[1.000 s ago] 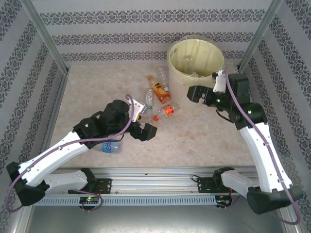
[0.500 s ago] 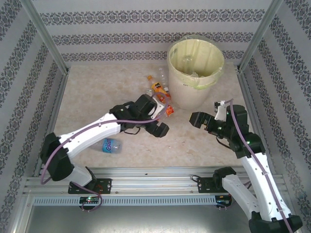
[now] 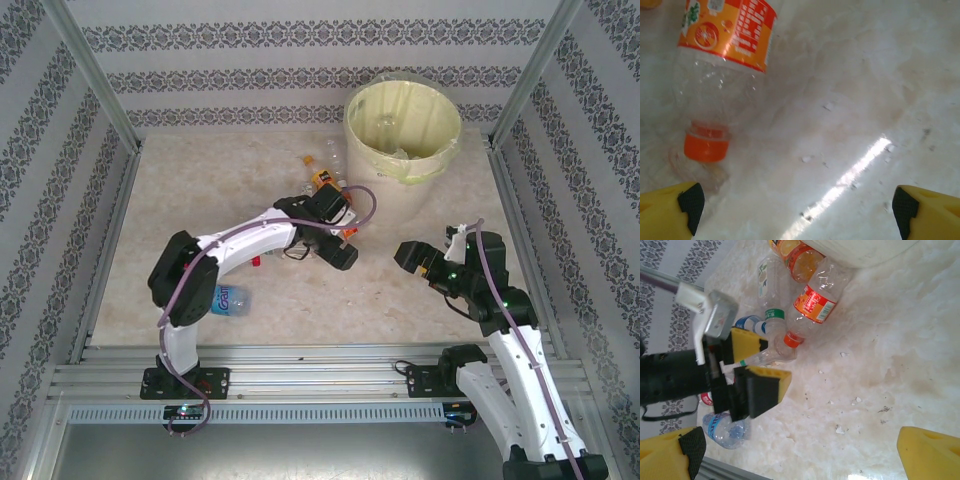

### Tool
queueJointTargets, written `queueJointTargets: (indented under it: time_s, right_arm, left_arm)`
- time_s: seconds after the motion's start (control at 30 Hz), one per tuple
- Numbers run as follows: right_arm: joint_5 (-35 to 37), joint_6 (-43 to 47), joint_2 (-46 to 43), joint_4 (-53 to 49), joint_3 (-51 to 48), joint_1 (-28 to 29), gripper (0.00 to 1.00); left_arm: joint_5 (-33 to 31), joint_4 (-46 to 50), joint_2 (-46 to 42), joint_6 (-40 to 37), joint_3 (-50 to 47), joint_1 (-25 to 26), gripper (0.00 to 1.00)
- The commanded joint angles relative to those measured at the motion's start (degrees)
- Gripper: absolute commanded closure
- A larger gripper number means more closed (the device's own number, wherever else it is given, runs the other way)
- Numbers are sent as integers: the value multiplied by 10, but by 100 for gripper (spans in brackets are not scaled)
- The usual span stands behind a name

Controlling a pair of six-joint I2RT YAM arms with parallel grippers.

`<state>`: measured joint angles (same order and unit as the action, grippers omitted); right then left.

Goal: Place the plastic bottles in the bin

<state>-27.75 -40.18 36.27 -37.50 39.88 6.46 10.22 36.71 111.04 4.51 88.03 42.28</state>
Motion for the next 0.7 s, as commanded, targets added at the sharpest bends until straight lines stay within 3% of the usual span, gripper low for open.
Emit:
queueJointTargets:
  time_s: [0.0,0.37,0.67]
  right_arm:
    - [-9,6,-17,1,-9,-5,2]
    - [-36,-24,-56,52,-46,5,2]
    - [-50,17,-60,14,-36,5,2]
  left_arm:
    - [-22,17,35,-46,44,-9,4]
    - [-41,49,113,-64,134,-12,5]
    - [-60,75,153,-64,203,-12,4]
